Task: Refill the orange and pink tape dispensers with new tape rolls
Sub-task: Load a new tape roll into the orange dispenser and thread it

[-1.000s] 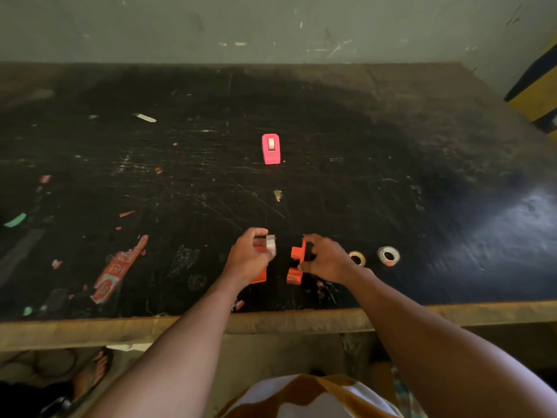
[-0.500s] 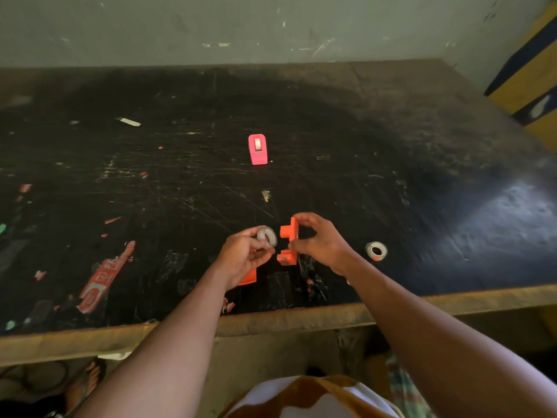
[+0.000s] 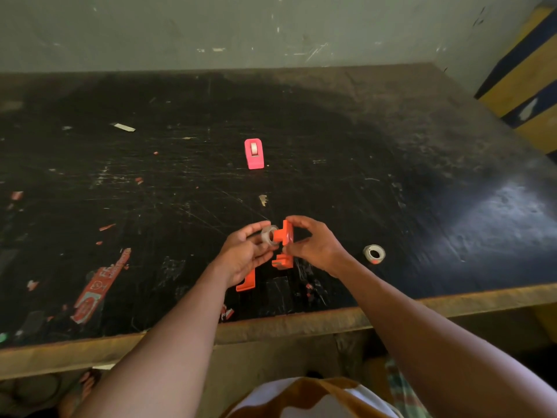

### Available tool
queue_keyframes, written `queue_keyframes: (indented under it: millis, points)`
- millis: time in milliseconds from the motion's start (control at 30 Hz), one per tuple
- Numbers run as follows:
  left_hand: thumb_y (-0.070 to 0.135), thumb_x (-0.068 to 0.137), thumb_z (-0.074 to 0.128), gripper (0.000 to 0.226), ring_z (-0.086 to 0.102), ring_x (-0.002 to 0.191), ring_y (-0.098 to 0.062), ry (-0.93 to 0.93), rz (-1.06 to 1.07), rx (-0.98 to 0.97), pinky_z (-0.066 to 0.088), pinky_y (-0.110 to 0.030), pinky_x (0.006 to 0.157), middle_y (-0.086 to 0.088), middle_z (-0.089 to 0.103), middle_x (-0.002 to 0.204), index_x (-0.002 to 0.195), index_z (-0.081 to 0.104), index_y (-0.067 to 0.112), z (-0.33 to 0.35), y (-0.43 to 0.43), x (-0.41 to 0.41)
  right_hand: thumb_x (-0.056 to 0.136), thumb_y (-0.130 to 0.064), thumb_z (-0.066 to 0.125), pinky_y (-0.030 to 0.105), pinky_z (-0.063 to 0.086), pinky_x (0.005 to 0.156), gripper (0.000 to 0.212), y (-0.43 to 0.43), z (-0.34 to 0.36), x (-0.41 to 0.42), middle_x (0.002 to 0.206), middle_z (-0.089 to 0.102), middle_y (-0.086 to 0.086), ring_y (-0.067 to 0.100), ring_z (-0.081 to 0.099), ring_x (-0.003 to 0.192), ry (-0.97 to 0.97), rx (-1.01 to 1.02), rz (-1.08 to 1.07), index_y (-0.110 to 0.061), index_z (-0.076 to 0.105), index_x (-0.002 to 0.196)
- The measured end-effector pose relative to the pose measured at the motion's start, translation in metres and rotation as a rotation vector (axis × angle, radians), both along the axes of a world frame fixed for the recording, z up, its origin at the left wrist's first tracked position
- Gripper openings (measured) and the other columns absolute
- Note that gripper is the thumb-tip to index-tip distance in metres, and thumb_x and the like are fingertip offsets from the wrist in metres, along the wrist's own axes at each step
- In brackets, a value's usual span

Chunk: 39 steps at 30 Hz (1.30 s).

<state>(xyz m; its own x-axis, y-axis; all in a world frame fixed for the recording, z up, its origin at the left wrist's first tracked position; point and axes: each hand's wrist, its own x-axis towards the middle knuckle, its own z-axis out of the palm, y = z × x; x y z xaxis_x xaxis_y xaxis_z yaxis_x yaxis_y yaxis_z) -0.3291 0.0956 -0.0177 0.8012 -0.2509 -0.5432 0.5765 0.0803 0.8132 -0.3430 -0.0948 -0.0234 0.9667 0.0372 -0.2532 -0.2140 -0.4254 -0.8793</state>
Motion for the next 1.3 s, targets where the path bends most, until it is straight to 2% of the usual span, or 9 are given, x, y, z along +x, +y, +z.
queue_keyframes:
  millis: [300,467,567,700,767,833,1033,1200,1300]
  points:
    - [0.009,0.097,0.058,0.032,0.075,0.100,-0.016,0.034,-0.070,0.061,0.054,-0.034,0.079,-0.002,0.080,0.105,0.114,0.065,0.036,-0.008,0.006,0.009,0.075,-0.014,0.081,0.048,0.049,0.102,0.072,0.001,0.004,0.003,0.135,0.055,-0.008,0.018,0.056,0.123,-0.001,-0.026,0.017,-0.030,0.050,0.138]
    - [0.022,0.097,0.060,0.028,0.068,0.110,-0.021,0.053,-0.121,0.087,0.052,-0.035,0.082,-0.006,0.073,0.117,0.125,0.065,0.026,-0.007,0.007,0.009,0.075,-0.016,0.082,0.048,0.042,0.110,0.072,0.002,0.006,0.002,0.136,0.056,-0.009,0.015,0.049,0.131,0.009,-0.046,0.037,-0.029,0.051,0.139]
    - [0.015,0.096,0.062,0.027,0.069,0.110,-0.020,0.035,-0.136,0.081,0.054,-0.035,0.084,-0.006,0.073,0.117,0.118,0.066,0.029,-0.008,0.007,0.010,0.075,-0.019,0.082,0.046,0.044,0.107,0.064,0.004,0.006,0.000,0.126,0.061,-0.017,0.011,0.054,0.125,-0.004,-0.038,0.067,-0.033,0.057,0.132]
    - [0.000,0.091,0.065,0.039,0.071,0.108,-0.021,-0.007,-0.124,0.020,0.058,-0.034,0.081,-0.007,0.075,0.116,0.117,0.070,0.029,-0.008,0.004,0.013,0.076,-0.015,0.081,0.032,0.046,0.098,0.049,0.007,0.009,-0.004,0.105,0.067,-0.028,-0.005,0.059,0.109,0.006,0.037,0.048,-0.055,0.063,0.098]
    - [-0.010,0.087,0.064,0.047,0.073,0.106,-0.023,-0.021,-0.099,-0.039,0.059,-0.033,0.079,-0.007,0.076,0.115,0.120,0.069,0.025,-0.008,0.003,0.014,0.076,-0.012,0.080,0.031,0.050,0.095,0.050,0.006,0.010,-0.005,0.105,0.070,-0.025,0.000,0.064,0.108,0.038,0.137,0.033,-0.057,0.066,0.092]
    - [-0.018,0.084,0.061,0.053,0.075,0.103,-0.021,-0.046,-0.095,-0.068,0.060,-0.031,0.079,-0.004,0.077,0.113,0.119,0.068,0.022,-0.006,0.003,0.015,0.076,-0.009,0.080,0.033,0.057,0.091,0.048,0.005,0.010,-0.007,0.108,0.073,-0.018,0.010,0.069,0.106,0.058,0.226,0.031,-0.051,0.067,0.097]
    - [-0.022,0.080,0.061,0.056,0.075,0.101,-0.018,-0.119,-0.112,0.001,0.060,-0.030,0.079,0.002,0.078,0.108,0.113,0.071,0.023,0.001,0.000,0.017,0.078,0.000,0.077,0.036,0.057,0.091,0.047,0.004,0.013,-0.005,0.109,0.075,-0.011,0.014,0.071,0.105,0.091,0.348,0.010,-0.042,0.069,0.098]
    - [-0.023,0.077,0.063,0.057,0.075,0.102,-0.018,-0.169,-0.128,0.061,0.061,-0.034,0.083,0.000,0.076,0.114,0.110,0.072,0.022,0.005,0.000,0.020,0.083,0.004,0.072,0.036,0.058,0.090,0.064,0.004,0.015,-0.002,0.121,0.069,0.009,0.019,0.071,0.105,0.188,0.399,-0.003,-0.015,0.051,0.140]
    - [-0.020,0.076,0.068,0.054,0.075,0.103,-0.015,-0.203,-0.151,0.132,0.062,-0.035,0.085,0.002,0.076,0.112,0.106,0.073,0.025,0.007,0.000,0.021,0.084,0.006,0.069,0.036,0.058,0.091,0.071,0.004,0.016,-0.001,0.114,0.072,0.011,0.020,0.072,0.103,0.218,0.366,0.006,-0.014,0.042,0.146]
